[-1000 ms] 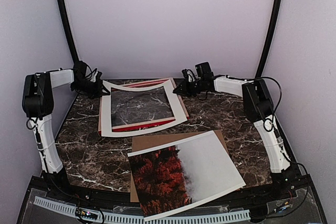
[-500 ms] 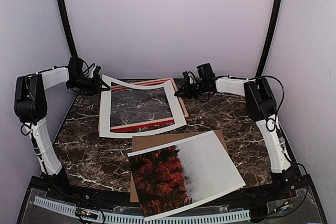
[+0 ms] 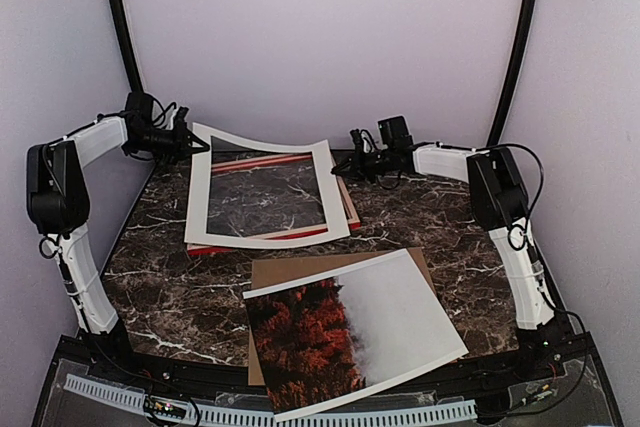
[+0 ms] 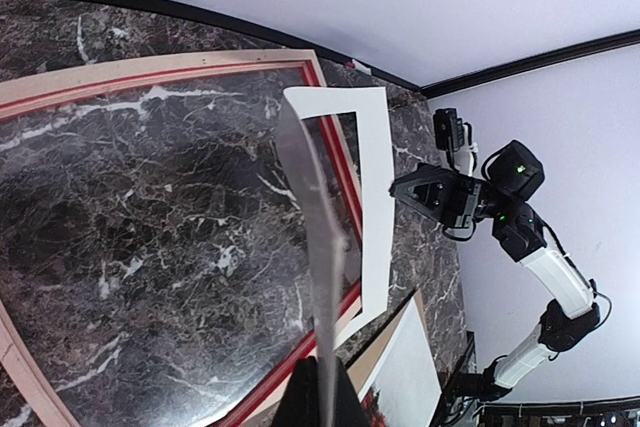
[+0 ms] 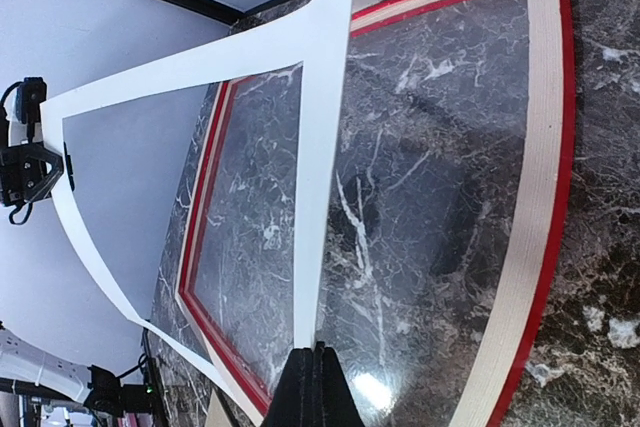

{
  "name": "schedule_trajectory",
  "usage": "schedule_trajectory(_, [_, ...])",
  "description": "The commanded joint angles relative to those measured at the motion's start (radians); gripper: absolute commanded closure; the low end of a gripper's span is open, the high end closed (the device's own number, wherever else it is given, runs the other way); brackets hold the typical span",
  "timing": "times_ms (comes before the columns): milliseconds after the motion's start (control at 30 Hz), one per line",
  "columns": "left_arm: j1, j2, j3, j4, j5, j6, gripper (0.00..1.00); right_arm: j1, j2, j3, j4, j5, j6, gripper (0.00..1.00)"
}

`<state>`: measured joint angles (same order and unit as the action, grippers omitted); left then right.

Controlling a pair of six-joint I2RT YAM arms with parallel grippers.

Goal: Put the photo into the frame
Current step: Pass from the right arm to the left

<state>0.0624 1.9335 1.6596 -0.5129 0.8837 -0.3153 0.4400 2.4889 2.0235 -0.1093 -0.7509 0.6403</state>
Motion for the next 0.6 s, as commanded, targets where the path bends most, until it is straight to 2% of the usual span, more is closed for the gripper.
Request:
schedule_trajectory(0, [0.005, -0.02, 0.05, 0.019, 0.084, -0.054, 1.0, -0.005, -0.034, 0.039, 0.06, -0.043, 0.047, 1.0])
schedule_trajectory(333, [0.005, -0.03, 0.084, 0.021, 0.12, -0.098, 1.0, -0.018, -0.031, 0.034, 0.105, -0.094, 0.132, 1.0])
schedule_trajectory(567, [0.002, -0.1, 0.075, 0.012, 0.144, -0.108, 1.0, -0.023, -0.07, -0.021, 0.106, -0.111, 0.138, 1.0])
